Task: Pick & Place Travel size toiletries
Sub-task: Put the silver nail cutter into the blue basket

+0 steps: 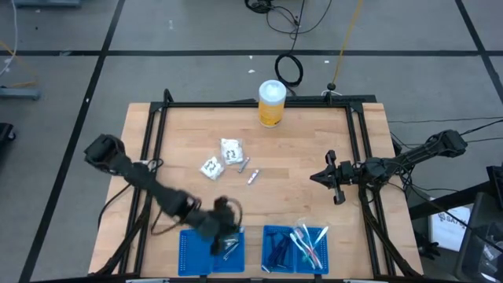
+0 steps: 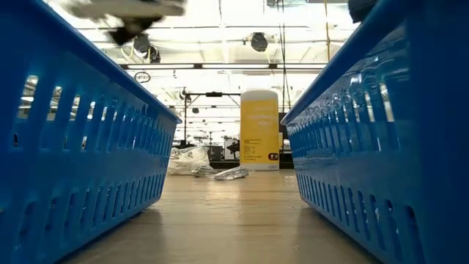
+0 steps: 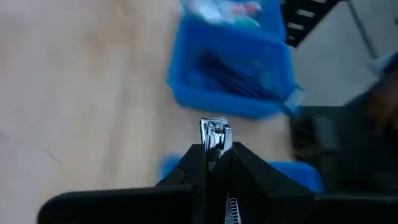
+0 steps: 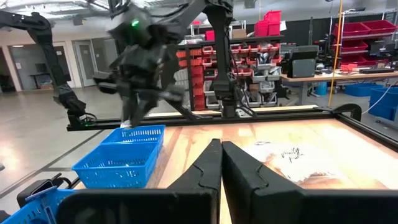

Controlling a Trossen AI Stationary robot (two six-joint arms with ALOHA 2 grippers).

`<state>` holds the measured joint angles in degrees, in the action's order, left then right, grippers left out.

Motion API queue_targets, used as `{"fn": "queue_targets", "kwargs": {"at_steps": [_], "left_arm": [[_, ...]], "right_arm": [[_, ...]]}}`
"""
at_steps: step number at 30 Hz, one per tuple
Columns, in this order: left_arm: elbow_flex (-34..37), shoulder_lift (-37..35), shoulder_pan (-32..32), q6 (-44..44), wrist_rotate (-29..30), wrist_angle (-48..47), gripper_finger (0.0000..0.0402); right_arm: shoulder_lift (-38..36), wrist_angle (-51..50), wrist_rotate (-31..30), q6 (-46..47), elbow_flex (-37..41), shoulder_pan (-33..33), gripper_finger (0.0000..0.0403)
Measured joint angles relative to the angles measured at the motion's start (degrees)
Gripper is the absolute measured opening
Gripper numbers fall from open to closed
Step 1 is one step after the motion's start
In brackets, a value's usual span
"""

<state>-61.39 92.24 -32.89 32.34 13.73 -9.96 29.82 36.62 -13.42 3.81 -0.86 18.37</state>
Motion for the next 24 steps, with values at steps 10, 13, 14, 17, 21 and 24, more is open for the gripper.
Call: {"fn": "queue_targets", "kwargs": {"at_steps": [10, 13, 14, 17, 21, 24], "left_arm": [[-0.02, 1.68, -8.43, 11.17, 6.14, -0.71, 0.0057], [-0.02, 1.71, -7.42, 11.36, 2.69, -0.91, 0.0081], [-0.02, 1.71, -7.06, 11.6, 1.88, -0.87, 0.0085], [-0.02, 1.69, -6.15, 13.89, 1.32, -0.47, 0.0094], [-0.02, 1.69, -5.24, 14.4, 1.36, -0.5, 0.0096], [-0.02, 1.69, -4.91, 13.76, 1.34, -0.65, 0.0097]], "right_arm": [[0.0, -0.04, -0.01, 0.0, 0.0, -0.02, 0.0004], [0.01, -0.04, -0.01, 0.0, 0.0, -0.02, 0.0004], [-0.01, -0.03, -0.01, 0.0, 0.0, -0.01, 0.0004], [0.01, -0.06, -0.01, 0.0, 0.0, -0.01, 0.0004], [-0.01, -0.02, -0.01, 0.0, 0.0, -0.02, 0.0004], [-0.01, -0.03, -0.01, 0.0, 0.0, -0.01, 0.0004]]}}
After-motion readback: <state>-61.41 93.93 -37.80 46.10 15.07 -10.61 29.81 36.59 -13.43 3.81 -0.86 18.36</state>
